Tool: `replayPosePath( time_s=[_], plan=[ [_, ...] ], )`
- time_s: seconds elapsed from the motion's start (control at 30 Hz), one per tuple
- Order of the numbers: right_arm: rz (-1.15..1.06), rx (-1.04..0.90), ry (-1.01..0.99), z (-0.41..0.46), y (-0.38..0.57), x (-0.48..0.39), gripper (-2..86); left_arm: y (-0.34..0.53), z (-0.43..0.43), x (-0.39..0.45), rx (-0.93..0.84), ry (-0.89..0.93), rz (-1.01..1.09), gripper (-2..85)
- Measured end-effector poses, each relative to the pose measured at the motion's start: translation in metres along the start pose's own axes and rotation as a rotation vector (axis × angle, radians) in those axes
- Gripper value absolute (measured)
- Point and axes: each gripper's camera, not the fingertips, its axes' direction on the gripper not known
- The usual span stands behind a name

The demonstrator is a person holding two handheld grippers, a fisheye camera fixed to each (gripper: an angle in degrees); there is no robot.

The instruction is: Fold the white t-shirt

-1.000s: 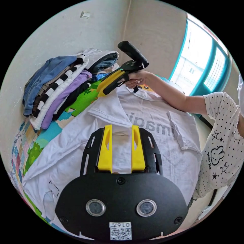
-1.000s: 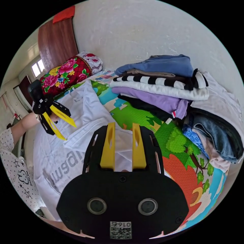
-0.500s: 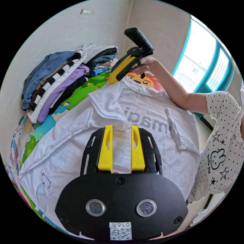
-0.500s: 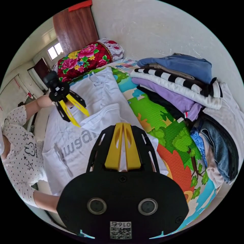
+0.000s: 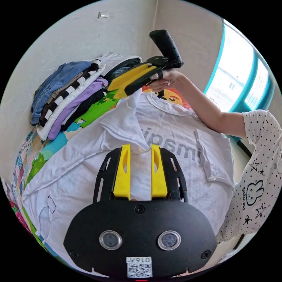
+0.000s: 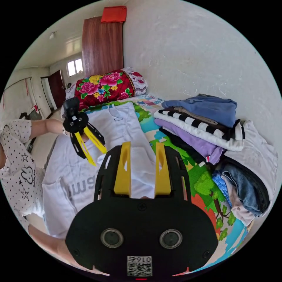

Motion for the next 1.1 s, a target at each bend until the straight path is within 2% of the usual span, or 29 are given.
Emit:
replayPosePath(
  time_s=[0.07, 0.17, 0.33, 0.47, 0.63, 0.83, 1.0, 1.1],
  plan=[
    [-0.01, -0.083, 0.03, 0.015, -0.002, -0.002, 12.4, -0.003, 0.0, 0.005, -0.002, 0.005, 0.013, 8.0],
    [0.025, -0.048, -0.016, 0.01, -0.003, 0.004, 12.5, -0.006, -0.01, 0.021, 0.03, -0.006, 0.081, 0.8],
    [-0.028, -0.033, -0.197, 0.002, -0.003, 0.003, 10.9, -0.006, -0.016, 0.056, -0.027, -0.071, 0.266, -0.7],
    [-0.073, -0.051, -0.161, 0.014, -0.008, -0.006, 11.1, -0.005, -0.016, 0.081, -0.059, -0.16, 0.394, -0.9],
    [-0.052, -0.147, -0.185, 0.037, -0.009, -0.007, 10.3, -0.01, -0.024, 0.09, -0.06, -0.157, 0.391, -0.9],
    [-0.064, -0.111, -0.231, 0.016, -0.01, -0.011, 1.3, -0.012, -0.037, 0.093, -0.055, -0.156, 0.362, -0.9],
    [-0.075, -0.043, -0.183, -0.023, -0.009, -0.018, 0.1, -0.025, -0.073, 0.076, -0.003, -0.28, 0.268, -0.9],
    [-0.064, -0.016, -0.071, -0.045, -0.021, -0.028, -0.1, -0.056, -0.097, 0.048, 0.017, -0.366, 0.215, -0.9]
  ],
)
